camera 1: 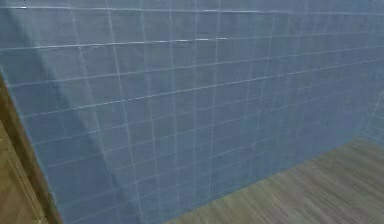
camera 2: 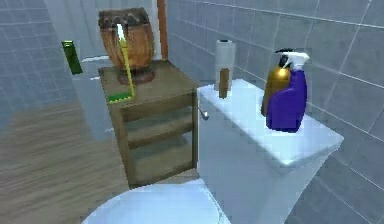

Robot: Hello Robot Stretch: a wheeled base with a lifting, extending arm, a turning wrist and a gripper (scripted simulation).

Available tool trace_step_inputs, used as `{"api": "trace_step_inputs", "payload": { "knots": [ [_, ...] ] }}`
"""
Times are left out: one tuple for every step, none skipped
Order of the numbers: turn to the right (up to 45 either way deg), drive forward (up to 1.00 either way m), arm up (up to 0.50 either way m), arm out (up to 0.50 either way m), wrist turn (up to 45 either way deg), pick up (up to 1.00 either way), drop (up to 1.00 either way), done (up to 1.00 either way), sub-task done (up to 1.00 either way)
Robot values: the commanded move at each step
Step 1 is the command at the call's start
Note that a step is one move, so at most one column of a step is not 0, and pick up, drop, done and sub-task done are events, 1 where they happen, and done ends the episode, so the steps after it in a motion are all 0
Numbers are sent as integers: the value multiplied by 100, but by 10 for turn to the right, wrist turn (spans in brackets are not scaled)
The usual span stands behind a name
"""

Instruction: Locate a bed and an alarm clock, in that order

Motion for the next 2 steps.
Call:
{"api": "trace_step_inputs", "payload": {
  "knots": [
    [-240, 0, 0, 0, 0, 0, 0, 0, 0],
    [0, 30, 0, 0, 0, 0, 0, 0, 0]
  ]
}}
